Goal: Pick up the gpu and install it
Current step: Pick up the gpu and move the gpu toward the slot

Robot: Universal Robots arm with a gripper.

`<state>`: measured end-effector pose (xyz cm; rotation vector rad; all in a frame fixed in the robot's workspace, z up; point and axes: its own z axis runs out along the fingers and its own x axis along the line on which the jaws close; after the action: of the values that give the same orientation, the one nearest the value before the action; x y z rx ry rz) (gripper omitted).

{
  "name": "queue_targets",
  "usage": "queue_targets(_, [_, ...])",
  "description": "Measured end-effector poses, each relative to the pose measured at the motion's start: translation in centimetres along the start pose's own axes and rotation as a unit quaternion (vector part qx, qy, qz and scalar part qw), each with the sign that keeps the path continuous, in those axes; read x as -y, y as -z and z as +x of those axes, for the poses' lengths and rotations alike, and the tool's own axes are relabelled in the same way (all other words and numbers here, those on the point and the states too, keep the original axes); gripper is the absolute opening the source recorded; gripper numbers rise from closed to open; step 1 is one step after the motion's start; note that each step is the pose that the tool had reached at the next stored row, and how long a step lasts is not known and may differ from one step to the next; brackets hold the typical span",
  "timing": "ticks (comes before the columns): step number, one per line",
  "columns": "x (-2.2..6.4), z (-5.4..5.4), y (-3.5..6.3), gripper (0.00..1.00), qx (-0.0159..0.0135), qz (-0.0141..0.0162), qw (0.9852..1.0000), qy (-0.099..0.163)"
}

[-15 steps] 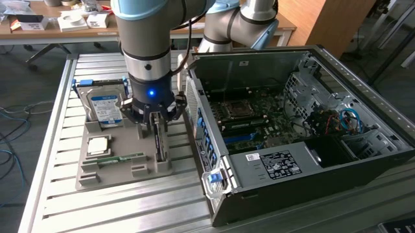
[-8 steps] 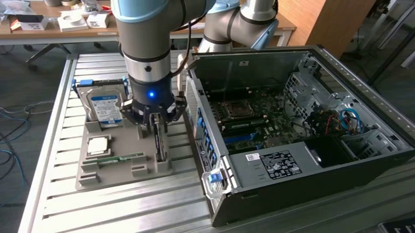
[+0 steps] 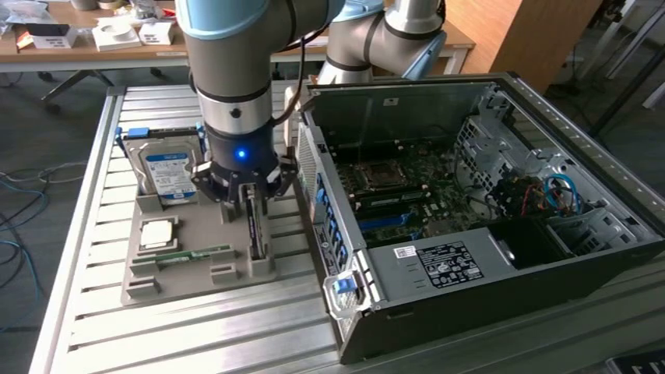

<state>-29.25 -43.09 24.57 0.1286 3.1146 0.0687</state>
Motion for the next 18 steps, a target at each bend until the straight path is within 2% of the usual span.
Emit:
queue_targets(5, [0.07, 0.0, -0.61, 0.44, -0.0001, 0.0, 1.0, 0.0])
queue_targets(18, [0.1, 0.1, -1.31, 0.44, -0.0001, 0.0001, 1.0, 0.0])
